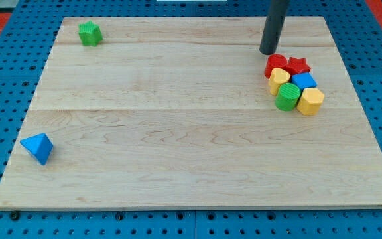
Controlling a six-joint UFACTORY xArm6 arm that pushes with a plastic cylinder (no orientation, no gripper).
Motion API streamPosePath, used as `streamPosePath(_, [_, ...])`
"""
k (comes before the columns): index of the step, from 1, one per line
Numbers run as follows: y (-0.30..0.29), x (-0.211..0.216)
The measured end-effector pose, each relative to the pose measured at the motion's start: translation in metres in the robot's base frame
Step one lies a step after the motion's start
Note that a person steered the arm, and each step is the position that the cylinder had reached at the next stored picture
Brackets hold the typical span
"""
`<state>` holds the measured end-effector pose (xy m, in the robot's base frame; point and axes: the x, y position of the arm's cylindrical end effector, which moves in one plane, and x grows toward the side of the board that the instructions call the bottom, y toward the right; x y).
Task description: Push the green star to the parallel left of the yellow heart
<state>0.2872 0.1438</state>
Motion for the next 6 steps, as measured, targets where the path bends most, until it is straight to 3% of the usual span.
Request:
streamPosePath(3, [-0.241,-0.094])
streamPosePath(4, [-0.341,-0.093])
streamPosePath(5, [-0.387,-0.075])
streamPosePath(6, [-0.350,-0.025])
